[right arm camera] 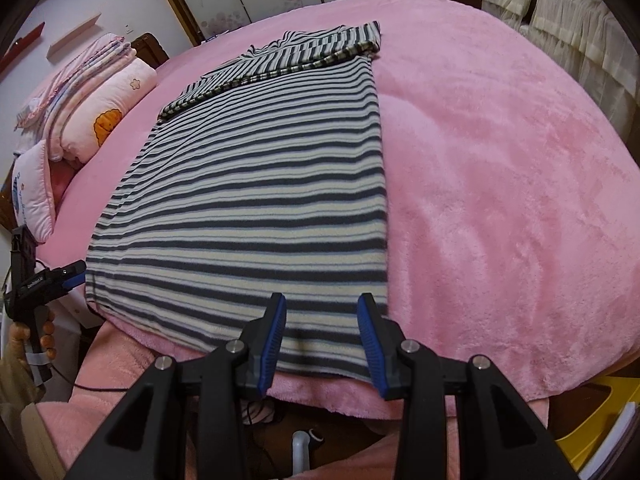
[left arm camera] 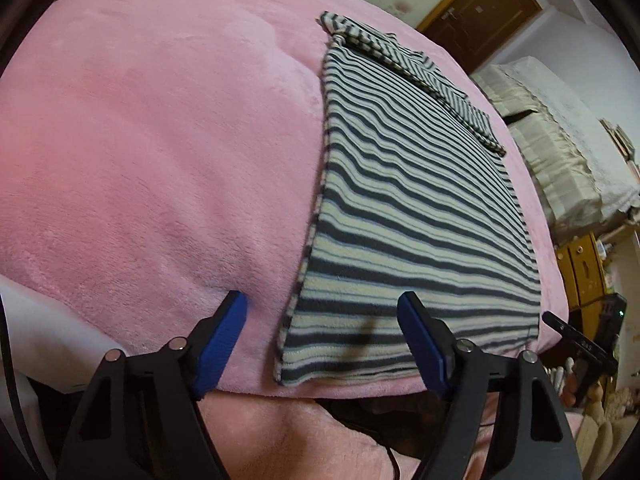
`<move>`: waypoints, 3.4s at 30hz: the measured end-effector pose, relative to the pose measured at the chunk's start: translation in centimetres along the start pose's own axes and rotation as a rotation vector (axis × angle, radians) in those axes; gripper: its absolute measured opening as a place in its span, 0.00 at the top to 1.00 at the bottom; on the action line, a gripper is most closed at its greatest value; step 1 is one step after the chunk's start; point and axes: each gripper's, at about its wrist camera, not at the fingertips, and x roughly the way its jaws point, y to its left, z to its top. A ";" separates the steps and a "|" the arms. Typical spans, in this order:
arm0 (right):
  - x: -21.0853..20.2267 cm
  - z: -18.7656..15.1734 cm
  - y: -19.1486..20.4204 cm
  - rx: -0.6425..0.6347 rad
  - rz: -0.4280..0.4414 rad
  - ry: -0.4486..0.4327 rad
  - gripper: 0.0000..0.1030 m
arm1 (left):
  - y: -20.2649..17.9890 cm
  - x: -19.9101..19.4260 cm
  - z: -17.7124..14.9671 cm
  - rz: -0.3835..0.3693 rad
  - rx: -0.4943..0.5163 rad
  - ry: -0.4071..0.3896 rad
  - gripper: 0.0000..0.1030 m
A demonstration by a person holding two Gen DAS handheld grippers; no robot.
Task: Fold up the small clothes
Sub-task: 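Move both tools to the shirt hem, then close both tools on the shirt hem, then lift the hem with both tools, fold it toward the collar, open both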
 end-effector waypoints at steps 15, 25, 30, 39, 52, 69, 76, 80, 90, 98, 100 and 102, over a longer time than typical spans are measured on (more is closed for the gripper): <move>1.5 -1.1 -3.0 0.051 0.042 0.075 0.64 | -0.9 1.9 -1.1 0.011 0.082 0.074 0.27; 3.5 -1.6 -3.6 0.095 0.129 0.106 0.78 | -0.3 2.0 -1.5 -0.039 0.055 0.063 0.35; 3.6 -1.8 -3.5 0.099 0.166 0.108 0.92 | 0.5 2.0 -1.8 -0.067 0.017 0.075 0.68; 1.8 -1.3 -2.3 0.035 0.168 0.061 0.94 | 0.1 2.3 -1.8 -0.102 -0.038 0.112 0.95; -6.0 6.8 -0.4 -0.010 0.250 -0.218 0.94 | -6.0 -4.0 6.4 -0.383 -0.195 -0.194 0.95; -2.4 29.5 -0.9 0.084 0.145 -0.425 0.94 | -7.7 0.8 29.9 -0.145 -0.301 -0.343 0.95; 3.8 34.9 -3.1 0.164 0.106 -0.396 0.94 | -8.6 6.1 37.4 -0.082 -0.279 -0.325 0.95; 7.2 37.7 -4.5 0.214 0.101 -0.377 0.94 | -8.8 9.3 40.7 -0.053 -0.283 -0.329 0.95; 15.4 42.0 -7.2 0.324 0.067 -0.276 0.94 | -6.6 18.3 44.6 0.031 -0.394 -0.266 0.95; 20.2 42.9 -9.4 0.499 0.046 -0.198 0.92 | -6.4 22.1 45.4 0.025 -0.478 -0.277 0.64; 20.7 43.3 -9.7 0.533 0.060 -0.189 0.91 | -6.7 22.3 45.9 0.011 -0.483 -0.293 0.58; 20.9 43.8 -9.7 0.535 0.067 -0.187 0.90 | -7.0 22.3 46.7 -0.001 -0.482 -0.313 0.55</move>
